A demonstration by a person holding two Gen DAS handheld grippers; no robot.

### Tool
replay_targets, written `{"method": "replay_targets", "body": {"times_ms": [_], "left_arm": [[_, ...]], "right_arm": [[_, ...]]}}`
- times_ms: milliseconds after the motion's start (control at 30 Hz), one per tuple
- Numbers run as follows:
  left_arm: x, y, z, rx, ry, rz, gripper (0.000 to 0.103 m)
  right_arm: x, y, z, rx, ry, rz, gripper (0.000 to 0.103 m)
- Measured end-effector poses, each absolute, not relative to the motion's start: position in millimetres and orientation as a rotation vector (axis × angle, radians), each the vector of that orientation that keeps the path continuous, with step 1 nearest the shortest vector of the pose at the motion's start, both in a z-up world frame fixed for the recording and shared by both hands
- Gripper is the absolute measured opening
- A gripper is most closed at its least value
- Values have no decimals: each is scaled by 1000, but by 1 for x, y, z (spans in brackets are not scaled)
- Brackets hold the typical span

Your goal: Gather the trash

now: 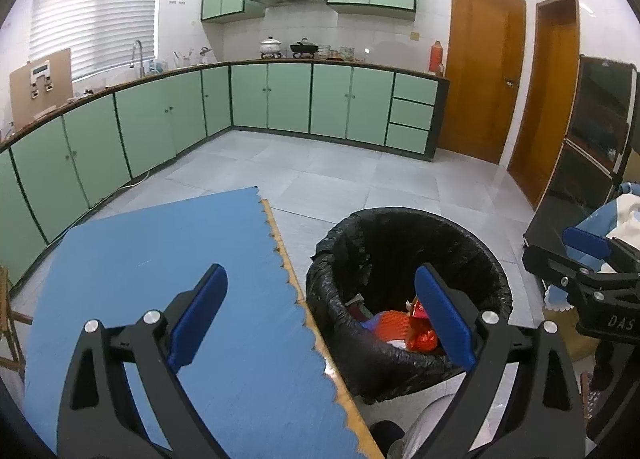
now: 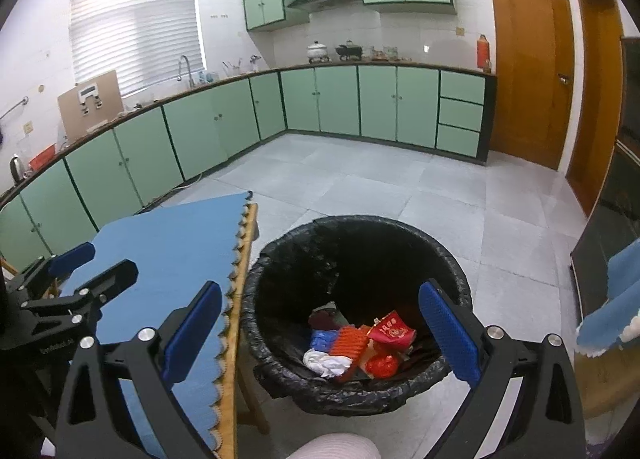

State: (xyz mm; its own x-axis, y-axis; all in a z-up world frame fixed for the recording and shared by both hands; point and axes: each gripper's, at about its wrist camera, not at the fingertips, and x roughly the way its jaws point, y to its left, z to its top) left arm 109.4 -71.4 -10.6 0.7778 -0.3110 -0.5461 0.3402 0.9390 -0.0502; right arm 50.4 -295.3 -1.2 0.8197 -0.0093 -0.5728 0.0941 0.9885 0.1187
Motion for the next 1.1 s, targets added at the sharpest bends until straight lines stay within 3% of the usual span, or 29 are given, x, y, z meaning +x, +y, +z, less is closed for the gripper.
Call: {"method": "replay_targets", "body": {"times_ms": [1100], "left_arm": [[63, -27, 16, 44, 529, -293, 92]], "right_arm": [[28, -252, 26, 78, 552, 26, 97]]}}
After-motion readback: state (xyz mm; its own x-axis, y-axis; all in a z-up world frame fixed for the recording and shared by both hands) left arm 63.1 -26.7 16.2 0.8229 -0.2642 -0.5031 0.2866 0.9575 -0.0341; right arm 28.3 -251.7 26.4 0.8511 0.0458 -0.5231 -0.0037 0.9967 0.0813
